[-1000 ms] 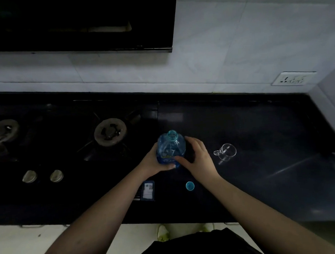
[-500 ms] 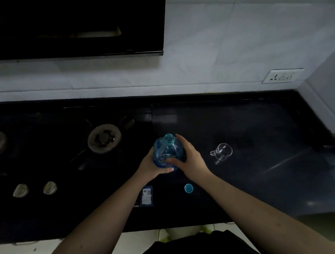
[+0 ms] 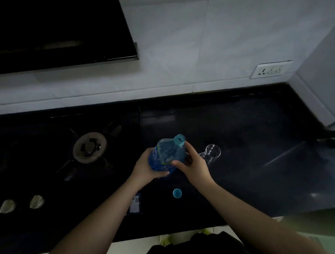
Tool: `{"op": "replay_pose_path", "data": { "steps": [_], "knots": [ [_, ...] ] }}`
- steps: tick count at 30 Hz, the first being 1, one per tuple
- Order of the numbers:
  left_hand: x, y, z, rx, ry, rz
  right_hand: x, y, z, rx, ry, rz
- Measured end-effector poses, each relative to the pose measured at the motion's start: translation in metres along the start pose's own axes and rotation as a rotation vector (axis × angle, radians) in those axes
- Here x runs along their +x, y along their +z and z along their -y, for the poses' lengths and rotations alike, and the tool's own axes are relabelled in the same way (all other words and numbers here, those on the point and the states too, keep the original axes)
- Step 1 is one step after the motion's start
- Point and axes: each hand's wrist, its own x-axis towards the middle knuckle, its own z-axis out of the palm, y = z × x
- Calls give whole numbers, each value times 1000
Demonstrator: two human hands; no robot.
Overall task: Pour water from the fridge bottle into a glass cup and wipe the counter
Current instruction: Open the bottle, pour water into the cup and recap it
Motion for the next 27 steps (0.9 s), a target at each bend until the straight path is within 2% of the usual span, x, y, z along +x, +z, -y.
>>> {"op": "replay_pose_path", "data": {
  "steps": [9, 19, 27],
  "knots": [
    [3, 14, -17, 141, 0, -5, -2, -25, -21, 271, 143, -64],
    [-1, 19, -44, 371, 37, -86, -5, -38, -26, 240, 244, -89],
    [0, 22, -58, 539, 14, -76, -9, -38, -34, 297, 260, -119]
  ]
}}
